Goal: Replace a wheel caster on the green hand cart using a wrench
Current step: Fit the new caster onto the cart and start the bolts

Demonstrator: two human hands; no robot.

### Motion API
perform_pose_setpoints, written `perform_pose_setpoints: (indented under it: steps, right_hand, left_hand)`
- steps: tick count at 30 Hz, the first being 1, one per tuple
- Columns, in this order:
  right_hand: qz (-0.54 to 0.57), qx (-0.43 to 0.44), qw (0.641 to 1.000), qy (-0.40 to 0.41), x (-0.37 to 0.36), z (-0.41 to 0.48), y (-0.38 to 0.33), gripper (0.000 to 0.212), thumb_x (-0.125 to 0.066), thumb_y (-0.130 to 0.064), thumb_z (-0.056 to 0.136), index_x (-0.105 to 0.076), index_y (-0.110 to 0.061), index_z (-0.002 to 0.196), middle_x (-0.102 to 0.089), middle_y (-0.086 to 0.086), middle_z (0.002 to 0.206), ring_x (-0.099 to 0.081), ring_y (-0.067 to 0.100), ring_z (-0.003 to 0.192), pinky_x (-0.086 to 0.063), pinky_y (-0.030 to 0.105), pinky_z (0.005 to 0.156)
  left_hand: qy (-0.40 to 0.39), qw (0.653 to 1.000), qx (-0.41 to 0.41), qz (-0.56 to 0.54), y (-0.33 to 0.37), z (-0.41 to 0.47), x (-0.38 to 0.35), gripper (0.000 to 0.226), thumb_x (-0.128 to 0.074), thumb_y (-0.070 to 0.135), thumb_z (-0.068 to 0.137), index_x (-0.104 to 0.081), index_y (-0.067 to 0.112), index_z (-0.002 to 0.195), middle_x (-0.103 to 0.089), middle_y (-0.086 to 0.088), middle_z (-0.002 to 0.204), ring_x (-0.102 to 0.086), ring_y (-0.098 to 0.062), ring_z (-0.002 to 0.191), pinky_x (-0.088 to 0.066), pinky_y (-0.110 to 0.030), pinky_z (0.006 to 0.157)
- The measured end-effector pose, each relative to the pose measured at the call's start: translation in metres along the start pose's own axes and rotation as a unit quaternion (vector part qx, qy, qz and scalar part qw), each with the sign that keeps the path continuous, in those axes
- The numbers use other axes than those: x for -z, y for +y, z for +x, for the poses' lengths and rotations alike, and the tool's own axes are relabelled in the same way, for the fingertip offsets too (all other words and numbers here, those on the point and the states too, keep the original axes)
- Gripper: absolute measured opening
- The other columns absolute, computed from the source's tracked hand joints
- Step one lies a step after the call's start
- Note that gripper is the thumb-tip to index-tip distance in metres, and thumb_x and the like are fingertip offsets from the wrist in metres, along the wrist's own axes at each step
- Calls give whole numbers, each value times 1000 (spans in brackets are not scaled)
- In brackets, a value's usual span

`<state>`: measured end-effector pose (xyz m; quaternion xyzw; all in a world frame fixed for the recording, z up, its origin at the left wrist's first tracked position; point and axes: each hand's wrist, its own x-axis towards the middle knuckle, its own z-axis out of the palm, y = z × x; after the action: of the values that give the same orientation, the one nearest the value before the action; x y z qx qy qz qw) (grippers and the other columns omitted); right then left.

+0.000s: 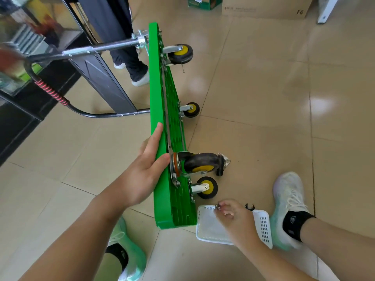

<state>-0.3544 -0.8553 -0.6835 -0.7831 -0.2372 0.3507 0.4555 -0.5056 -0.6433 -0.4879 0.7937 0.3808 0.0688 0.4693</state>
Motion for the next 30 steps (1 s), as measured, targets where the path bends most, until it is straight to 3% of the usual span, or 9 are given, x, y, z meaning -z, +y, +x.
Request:
perform_pose_setpoints:
  steps: [4, 11, 20, 26, 30]
  right_hand:
    - [146, 70, 987, 4, 15, -15, -90, 34, -81, 2, 78, -72, -23, 99, -77, -4, 87, -73, 12, 80, -56, 17, 76]
    - [188, 132, 970, -85, 22, 3, -176, 27, -75, 2, 85, -72, -17, 104, -77, 4, 97, -74, 21, 91, -61, 33, 80]
    - [190, 144, 968, -82, 14, 21, -194, 28, -76, 2, 84, -73, -20, 102, -76, 6, 93, -73, 24, 87, -62, 37, 78]
    - [182, 154, 967, -87, 15, 24, -198, 26, -78, -3, 84, -74, -20, 103, -75, 1, 92, -70, 14, 87, -57, 26, 82]
    - [185, 152, 966, -93, 17, 27, -200, 25, -76, -7, 86, -74, -24, 104, -76, -1, 94, -71, 13, 89, -58, 28, 82]
  left_hand:
    - [-11, 1000, -1, -2, 3, -2, 1, 68, -40, 39, 109, 6, 52, 158, -14, 23, 163, -18, 6, 148, -16, -27, 124]
    - [-19, 1000, -10, -4, -2, -1, 2, 69, -40, 42, 109, 8, 54, 157, -13, 23, 164, -19, 7, 148, -17, -21, 120]
    - [-32, 999, -13, 6, -4, 0, 4, 70, -37, 46, 108, 14, 58, 154, -6, 25, 165, -18, 11, 146, -16, -11, 113]
    - [-34, 999, -11, -1, -4, 0, 2, 70, -37, 48, 108, 15, 61, 152, -5, 26, 164, -23, 9, 144, -20, -7, 107]
    - [-32, 999, -12, -2, -6, 0, 2, 70, -37, 49, 107, 15, 63, 151, -4, 29, 163, -20, 13, 143, -18, -2, 105]
